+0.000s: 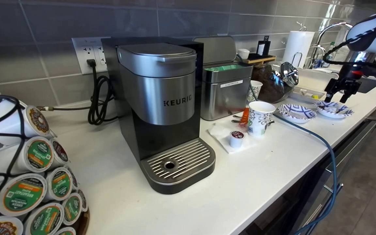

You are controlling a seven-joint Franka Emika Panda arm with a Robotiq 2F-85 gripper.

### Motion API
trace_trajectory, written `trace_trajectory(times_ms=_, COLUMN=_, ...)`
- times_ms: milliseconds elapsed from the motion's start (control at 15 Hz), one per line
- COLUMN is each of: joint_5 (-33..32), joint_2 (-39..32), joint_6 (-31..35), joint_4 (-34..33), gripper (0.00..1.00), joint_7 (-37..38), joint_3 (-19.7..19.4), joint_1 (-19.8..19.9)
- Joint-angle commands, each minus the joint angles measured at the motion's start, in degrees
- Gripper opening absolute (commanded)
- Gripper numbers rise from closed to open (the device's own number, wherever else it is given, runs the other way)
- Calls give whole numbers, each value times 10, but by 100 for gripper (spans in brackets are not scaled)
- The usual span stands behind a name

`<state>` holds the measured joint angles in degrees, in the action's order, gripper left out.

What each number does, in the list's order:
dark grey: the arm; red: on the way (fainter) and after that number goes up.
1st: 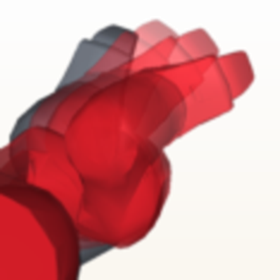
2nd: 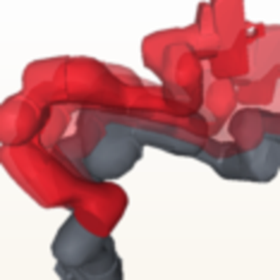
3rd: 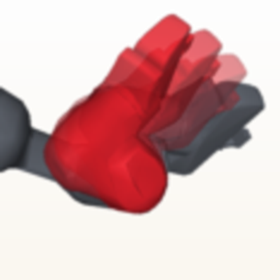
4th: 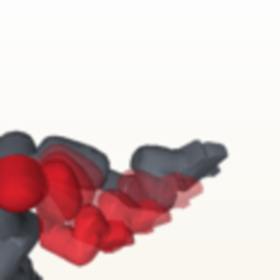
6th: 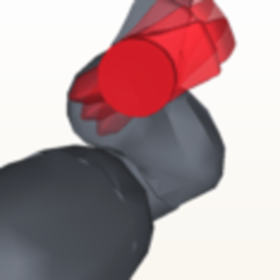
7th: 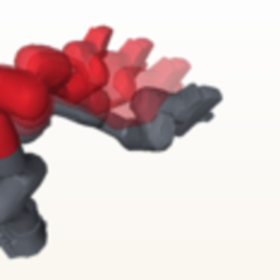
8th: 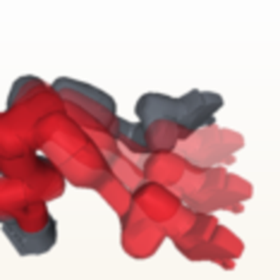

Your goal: Remove the crumpled napkin from the bowl on the right.

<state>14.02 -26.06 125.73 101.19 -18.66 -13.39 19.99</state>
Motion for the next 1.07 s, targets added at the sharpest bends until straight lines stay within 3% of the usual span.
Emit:
trace_trajectory(times_ms=0, joint_5=-2, joint_2=-39, joint_6=-38, joint_4=-53, gripper=72, joint_7=32, joint_3=18, joint_1=20)
trace_trajectory(times_ms=133, joint_5=-5, joint_2=-48, joint_6=-50, joint_4=-65, gripper=56, joint_7=39, joint_3=20, joint_1=24)
trace_trajectory(times_ms=600, joint_5=-22, joint_2=-61, joint_6=-61, joint_4=-72, gripper=50, joint_7=40, joint_3=19, joint_1=31)
trace_trajectory(times_ms=667, joint_5=-24, joint_2=-60, joint_6=-66, joint_4=-70, gripper=38, joint_7=38, joint_3=20, joint_1=31)
trace_trajectory(times_ms=1000, joint_5=-31, joint_2=-54, joint_6=-100, joint_4=-67, gripper=0, joint_7=26, joint_3=25, joint_1=32)
